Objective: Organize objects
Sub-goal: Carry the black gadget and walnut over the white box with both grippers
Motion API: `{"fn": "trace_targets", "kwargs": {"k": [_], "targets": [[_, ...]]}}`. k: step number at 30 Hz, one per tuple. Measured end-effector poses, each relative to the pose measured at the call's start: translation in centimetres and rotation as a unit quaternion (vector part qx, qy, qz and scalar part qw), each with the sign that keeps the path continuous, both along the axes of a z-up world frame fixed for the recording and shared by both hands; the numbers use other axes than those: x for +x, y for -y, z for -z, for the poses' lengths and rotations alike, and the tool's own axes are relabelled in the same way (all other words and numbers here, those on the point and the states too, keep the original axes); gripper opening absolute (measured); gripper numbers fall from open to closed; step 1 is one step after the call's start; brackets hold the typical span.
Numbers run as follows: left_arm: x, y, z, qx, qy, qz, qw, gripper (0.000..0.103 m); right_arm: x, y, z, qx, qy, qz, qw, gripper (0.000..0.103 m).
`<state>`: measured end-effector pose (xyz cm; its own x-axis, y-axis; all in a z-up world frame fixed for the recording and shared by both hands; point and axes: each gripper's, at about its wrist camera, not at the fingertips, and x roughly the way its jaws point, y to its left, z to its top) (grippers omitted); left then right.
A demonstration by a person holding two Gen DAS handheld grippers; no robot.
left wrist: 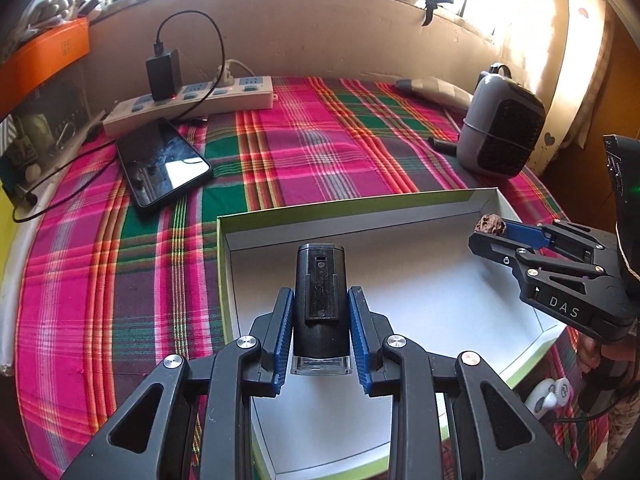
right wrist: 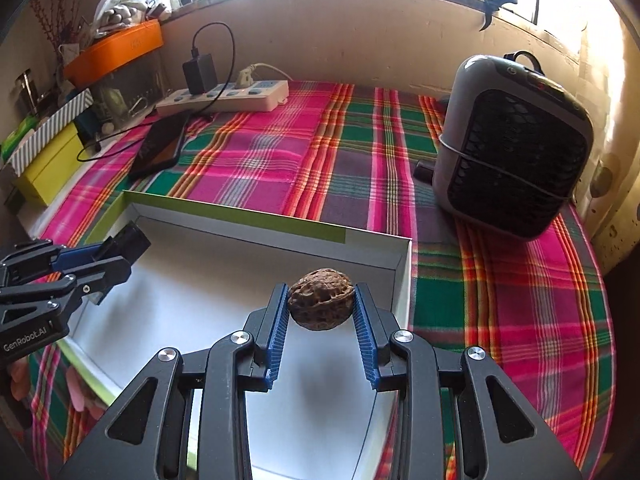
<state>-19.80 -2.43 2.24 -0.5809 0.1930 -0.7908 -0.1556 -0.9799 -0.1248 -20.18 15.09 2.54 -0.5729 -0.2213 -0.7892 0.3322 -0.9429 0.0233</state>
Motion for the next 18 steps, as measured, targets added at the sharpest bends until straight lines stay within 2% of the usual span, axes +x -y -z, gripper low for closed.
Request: {"fn": "trace_targets", "kwargs": {"k": [18], "targets": [[-0.7, -0.4, 0.6, -0.012, 0.002, 0.006, 0.9999, 0.025, -0.7, 1.1, 0.8, 0.016, 0.0, -0.008, 1.0, 0.034]]}}
